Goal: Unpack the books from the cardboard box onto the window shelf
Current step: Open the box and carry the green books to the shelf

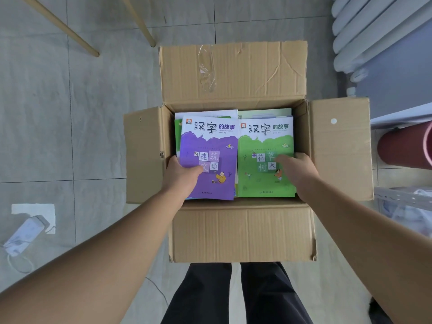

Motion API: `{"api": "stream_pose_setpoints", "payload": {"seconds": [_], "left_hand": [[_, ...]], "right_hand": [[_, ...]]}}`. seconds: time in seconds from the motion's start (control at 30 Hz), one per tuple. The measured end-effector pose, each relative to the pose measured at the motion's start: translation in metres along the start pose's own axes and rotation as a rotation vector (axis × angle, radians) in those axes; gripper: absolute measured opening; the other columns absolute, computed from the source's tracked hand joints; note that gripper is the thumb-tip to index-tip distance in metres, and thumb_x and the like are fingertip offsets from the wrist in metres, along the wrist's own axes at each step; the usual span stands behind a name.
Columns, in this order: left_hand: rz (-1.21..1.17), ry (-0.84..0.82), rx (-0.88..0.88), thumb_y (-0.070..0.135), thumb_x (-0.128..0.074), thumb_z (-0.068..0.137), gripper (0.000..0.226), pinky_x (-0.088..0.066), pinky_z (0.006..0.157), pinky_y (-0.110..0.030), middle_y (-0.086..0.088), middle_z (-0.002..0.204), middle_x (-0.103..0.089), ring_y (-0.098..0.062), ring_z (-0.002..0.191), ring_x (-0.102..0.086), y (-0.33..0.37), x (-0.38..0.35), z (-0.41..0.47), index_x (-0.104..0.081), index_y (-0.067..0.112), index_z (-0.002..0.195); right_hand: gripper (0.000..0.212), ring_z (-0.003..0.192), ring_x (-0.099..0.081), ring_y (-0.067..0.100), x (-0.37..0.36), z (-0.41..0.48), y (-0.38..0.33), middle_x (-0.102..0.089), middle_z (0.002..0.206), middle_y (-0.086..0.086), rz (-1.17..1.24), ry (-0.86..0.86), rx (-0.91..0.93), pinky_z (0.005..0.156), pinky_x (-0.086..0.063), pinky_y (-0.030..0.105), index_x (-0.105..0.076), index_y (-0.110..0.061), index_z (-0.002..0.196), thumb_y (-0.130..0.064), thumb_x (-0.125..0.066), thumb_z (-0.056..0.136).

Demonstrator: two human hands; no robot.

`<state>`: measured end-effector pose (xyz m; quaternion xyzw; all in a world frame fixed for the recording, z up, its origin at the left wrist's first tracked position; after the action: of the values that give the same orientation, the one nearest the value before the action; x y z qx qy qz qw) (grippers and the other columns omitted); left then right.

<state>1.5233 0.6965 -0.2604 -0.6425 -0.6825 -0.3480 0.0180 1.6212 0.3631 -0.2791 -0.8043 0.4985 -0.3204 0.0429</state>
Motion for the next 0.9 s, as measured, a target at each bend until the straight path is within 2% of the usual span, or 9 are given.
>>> {"api": "stream_pose_setpoints", "payload": {"seconds": [0.1,0.17,0.23,0.33,0.43,0.5,0.6,0.73,0.9], "left_hand": [[0.132,0.105,-0.117,0.021,-0.076,0.087,0.046,-0.052,0.079,-0.033,-0.002,0.124,-0.067,-0.027,0.113,-0.066,0.014,-0.001,-0.013,-0.055,0.015,0.127],[0.282,0.174,-0.275,0.018,-0.075,0.087,0.063,-0.045,0.108,-0.040,-0.012,0.147,-0.054,-0.032,0.137,-0.050,0.035,-0.007,-0.029,-0.049,0.007,0.144],[0.329,0.111,-0.415,0.017,-0.072,0.091,0.072,-0.033,0.120,-0.037,-0.013,0.158,-0.046,-0.030,0.147,-0.040,0.053,-0.027,-0.048,-0.041,0.004,0.154],[0.429,-0.136,-0.549,0.020,-0.067,0.096,0.070,-0.028,0.125,-0.037,-0.008,0.166,-0.039,-0.026,0.155,-0.031,0.059,-0.074,-0.066,-0.036,0.008,0.158],[0.543,-0.275,-0.562,0.023,-0.065,0.098,0.078,-0.014,0.127,-0.033,-0.003,0.177,-0.014,-0.018,0.162,-0.008,0.049,-0.097,-0.063,-0.024,0.010,0.164],[0.638,-0.302,-0.585,0.023,-0.064,0.098,0.080,-0.020,0.127,-0.040,-0.001,0.178,-0.003,-0.019,0.163,-0.002,0.043,-0.101,-0.061,-0.022,0.012,0.165],[0.740,-0.324,-0.594,0.023,-0.062,0.098,0.078,-0.028,0.126,-0.050,0.000,0.178,0.003,-0.020,0.163,0.000,0.037,-0.101,-0.061,-0.022,0.014,0.164],[0.750,-0.320,-0.589,0.025,-0.061,0.099,0.078,-0.031,0.122,-0.046,0.003,0.178,0.003,-0.017,0.163,-0.001,0.039,-0.098,-0.060,-0.021,0.017,0.165],[0.848,-0.305,-0.637,0.024,-0.060,0.099,0.076,-0.020,0.129,-0.043,-0.001,0.177,0.009,-0.021,0.163,0.002,0.036,-0.097,-0.061,-0.022,0.023,0.165]], "right_hand": [[0.039,0.075,-0.060,0.014,-0.001,0.007,0.004,-0.074,0.107,0.006,0.008,-0.032,-0.012,0.066,-0.046,0.029,-0.066,-0.014,0.121,-0.033,-0.067,0.087],[0.052,0.077,-0.059,0.014,-0.006,0.011,0.005,-0.071,0.098,0.003,0.012,-0.060,-0.044,0.069,-0.046,0.033,-0.061,-0.011,0.131,-0.038,-0.070,0.087],[0.063,0.078,-0.057,0.013,-0.010,0.015,0.008,-0.065,0.091,-0.001,0.014,-0.087,-0.084,0.073,-0.044,0.035,-0.056,-0.010,0.137,-0.044,-0.073,0.087],[0.072,0.088,-0.059,0.019,-0.011,0.020,0.013,-0.063,0.093,-0.003,0.021,-0.113,-0.111,0.088,-0.044,0.040,-0.056,-0.011,0.139,-0.050,-0.077,0.083],[0.066,0.095,-0.063,0.021,-0.009,0.023,0.016,-0.070,0.106,-0.001,0.062,-0.118,-0.096,0.092,-0.048,0.039,-0.063,-0.012,0.133,-0.048,-0.080,0.079],[0.054,0.085,-0.060,0.016,-0.006,0.024,0.014,-0.070,0.104,0.000,0.091,-0.101,-0.080,0.083,-0.045,0.035,-0.066,-0.013,0.122,-0.044,-0.081,0.081],[0.068,0.104,-0.059,0.028,-0.004,0.026,0.015,-0.065,0.108,0.005,0.131,-0.105,-0.115,0.094,-0.043,0.040,-0.063,-0.008,0.133,-0.044,-0.082,0.078],[0.085,0.118,-0.062,0.032,-0.017,0.022,0.012,-0.066,0.129,0.008,0.157,-0.191,-0.152,0.110,-0.047,0.050,-0.063,-0.010,0.136,-0.049,-0.086,0.064],[0.102,0.118,-0.066,0.033,-0.020,0.021,0.010,-0.069,0.129,0.006,0.149,-0.215,-0.133,0.108,-0.051,0.052,-0.057,-0.017,0.139,-0.050,-0.090,0.048]]}}
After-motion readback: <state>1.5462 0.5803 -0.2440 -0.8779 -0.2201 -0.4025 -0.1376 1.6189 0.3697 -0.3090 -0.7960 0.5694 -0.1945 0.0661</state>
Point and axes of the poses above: each hand's wrist, its own z-axis towards the middle knuckle, its own x-axis out of the back of the hand, y = z × x, the point moved 10 cm from there along z, towards the middle knuckle
